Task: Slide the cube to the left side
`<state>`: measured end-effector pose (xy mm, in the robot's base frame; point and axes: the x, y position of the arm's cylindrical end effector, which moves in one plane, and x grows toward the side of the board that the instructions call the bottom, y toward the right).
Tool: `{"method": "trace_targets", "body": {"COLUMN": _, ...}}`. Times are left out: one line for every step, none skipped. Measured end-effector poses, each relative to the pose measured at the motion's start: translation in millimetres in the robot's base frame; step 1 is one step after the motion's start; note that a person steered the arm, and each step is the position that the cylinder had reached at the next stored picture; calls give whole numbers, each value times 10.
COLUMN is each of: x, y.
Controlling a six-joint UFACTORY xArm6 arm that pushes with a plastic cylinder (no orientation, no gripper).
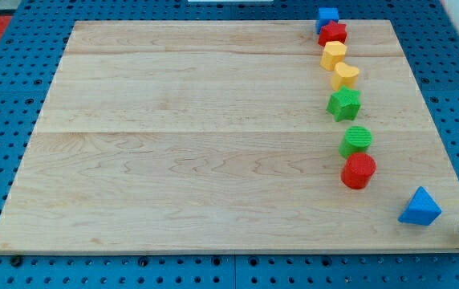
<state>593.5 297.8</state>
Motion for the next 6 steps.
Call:
{"method": "trace_targets", "body": {"x": -884, "y": 68}}
{"method": "trace_targets", "body": {"x": -2145, "y": 115}}
{"method": "trace_targets", "body": {"x": -3280, "y": 115}}
{"method": "trace_targets", "body": {"x": -3998, "y": 111}}
{"method": "trace_targets", "body": {"x": -4024, "y": 69}}
{"method": "trace_targets", "body": {"x": -4024, "y": -122}}
